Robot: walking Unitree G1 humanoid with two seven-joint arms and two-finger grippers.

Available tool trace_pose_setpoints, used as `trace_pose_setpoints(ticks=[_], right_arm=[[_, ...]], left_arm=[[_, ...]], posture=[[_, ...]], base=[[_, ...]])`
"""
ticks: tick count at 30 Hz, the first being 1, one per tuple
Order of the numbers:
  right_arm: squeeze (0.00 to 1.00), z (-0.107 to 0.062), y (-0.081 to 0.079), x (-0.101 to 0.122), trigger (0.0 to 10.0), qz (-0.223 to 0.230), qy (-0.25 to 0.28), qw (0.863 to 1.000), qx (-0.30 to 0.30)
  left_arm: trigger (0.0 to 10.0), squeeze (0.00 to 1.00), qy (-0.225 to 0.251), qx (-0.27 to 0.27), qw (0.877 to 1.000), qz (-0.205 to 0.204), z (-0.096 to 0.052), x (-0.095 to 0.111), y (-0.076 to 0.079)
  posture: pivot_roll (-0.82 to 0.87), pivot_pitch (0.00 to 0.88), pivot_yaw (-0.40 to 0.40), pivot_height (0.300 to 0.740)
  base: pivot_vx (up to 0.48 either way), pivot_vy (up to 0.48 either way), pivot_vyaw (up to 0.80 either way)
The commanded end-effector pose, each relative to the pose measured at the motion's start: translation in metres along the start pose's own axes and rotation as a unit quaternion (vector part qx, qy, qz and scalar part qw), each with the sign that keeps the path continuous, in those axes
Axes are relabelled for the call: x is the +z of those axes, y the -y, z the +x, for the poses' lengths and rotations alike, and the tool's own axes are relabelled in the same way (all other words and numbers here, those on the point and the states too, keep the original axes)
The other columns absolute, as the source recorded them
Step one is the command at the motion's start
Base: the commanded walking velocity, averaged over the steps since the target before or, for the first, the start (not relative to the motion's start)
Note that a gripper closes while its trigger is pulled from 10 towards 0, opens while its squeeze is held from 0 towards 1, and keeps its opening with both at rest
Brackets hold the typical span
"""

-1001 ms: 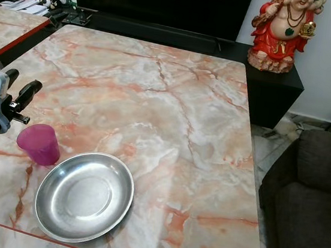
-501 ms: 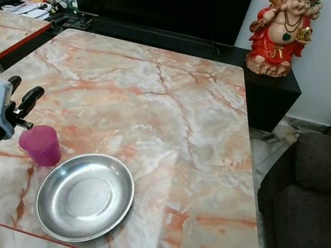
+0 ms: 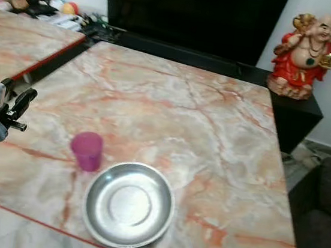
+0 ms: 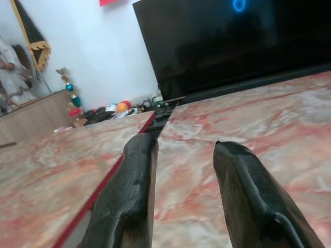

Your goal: Setting the table

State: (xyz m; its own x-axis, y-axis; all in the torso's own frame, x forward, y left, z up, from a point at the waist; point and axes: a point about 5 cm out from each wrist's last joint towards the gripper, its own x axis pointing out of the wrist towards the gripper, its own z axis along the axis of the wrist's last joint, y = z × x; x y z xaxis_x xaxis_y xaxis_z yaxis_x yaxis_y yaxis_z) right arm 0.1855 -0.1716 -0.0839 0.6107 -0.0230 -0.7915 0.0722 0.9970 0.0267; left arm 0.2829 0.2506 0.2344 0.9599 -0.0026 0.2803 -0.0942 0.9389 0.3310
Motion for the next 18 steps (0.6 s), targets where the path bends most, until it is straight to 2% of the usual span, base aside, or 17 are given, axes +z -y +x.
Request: trace_pose_setpoints(ticks=[1,12,18], right_arm=[[0.0,-0.0032,0.0111,-0.0111,10.0,0.0,-0.016,1.0,-0.014],[0.0,-0.0027,0.011,-0.009,10.0,-0.009,-0.014,1.0,-0.009],[0.0,-0.0025,0.0121,-0.0076,10.0,-0.021,-0.015,1.0,-0.004]], left_arm=[[10.0,0.0,0.009,-0.006,1.0,0.011,0.0028,0.0057,0.0024],[10.0,0.0,0.017,-0.001,1.0,0.014,0.0057,0.0099,0.0014],[10.0,0.0,0.016,0.01,1.0,0.023,0.0042,0.0097,-0.0042]], posture=[[0.14,0.079,-0.024,0.74],[0.16,0.104,-0.03,0.74],[0.17,0.112,-0.038,0.74]], base=[[0.0,0.48,0.0],[0.0,0.48,0.0],[0.0,0.48,0.0]])
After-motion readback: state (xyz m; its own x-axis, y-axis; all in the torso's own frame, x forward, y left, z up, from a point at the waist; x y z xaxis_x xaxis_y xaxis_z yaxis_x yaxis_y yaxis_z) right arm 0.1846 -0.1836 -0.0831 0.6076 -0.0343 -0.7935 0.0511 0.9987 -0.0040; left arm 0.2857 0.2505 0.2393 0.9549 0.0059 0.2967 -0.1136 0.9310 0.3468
